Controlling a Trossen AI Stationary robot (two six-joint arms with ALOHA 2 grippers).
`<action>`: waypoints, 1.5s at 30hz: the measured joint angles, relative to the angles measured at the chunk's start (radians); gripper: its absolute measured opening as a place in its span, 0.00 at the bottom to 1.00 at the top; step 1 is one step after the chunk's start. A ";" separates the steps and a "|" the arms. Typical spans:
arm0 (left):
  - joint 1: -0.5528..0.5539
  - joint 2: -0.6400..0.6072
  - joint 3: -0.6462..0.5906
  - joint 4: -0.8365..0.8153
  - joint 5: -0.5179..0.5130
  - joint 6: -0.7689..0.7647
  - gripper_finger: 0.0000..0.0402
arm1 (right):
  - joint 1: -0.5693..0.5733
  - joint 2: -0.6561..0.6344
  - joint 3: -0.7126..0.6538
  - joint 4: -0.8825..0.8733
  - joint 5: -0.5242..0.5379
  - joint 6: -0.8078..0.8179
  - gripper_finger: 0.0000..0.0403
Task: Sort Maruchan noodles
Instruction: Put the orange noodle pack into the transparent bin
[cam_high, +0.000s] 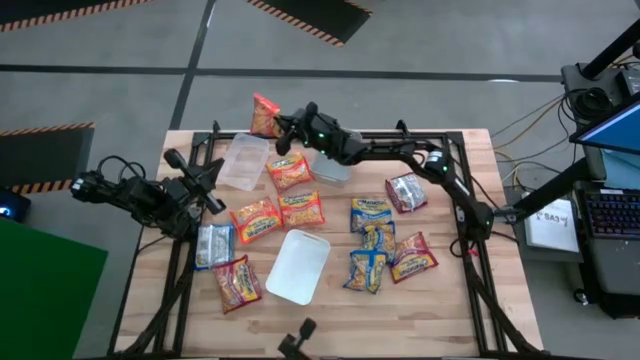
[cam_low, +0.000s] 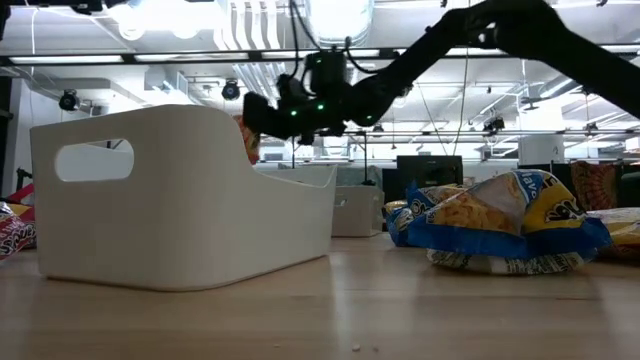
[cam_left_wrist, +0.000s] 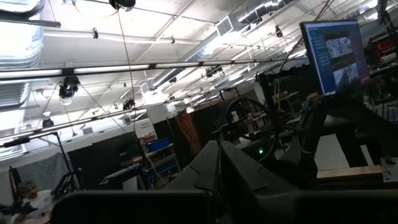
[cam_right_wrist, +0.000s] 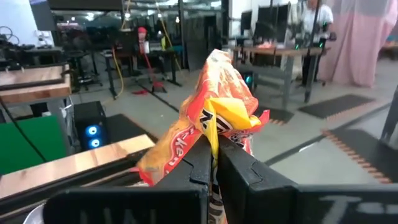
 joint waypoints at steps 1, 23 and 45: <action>0.000 -0.001 0.000 0.001 -0.004 0.000 0.00 | 0.002 0.015 0.025 -0.020 0.000 0.012 0.02; 0.000 -0.044 0.000 -0.002 -0.063 -0.006 0.00 | 0.004 0.219 0.340 -0.258 0.027 0.195 0.02; 0.000 -0.054 0.000 0.007 -0.027 -0.041 0.00 | 0.064 0.360 0.430 -0.033 0.080 0.213 0.02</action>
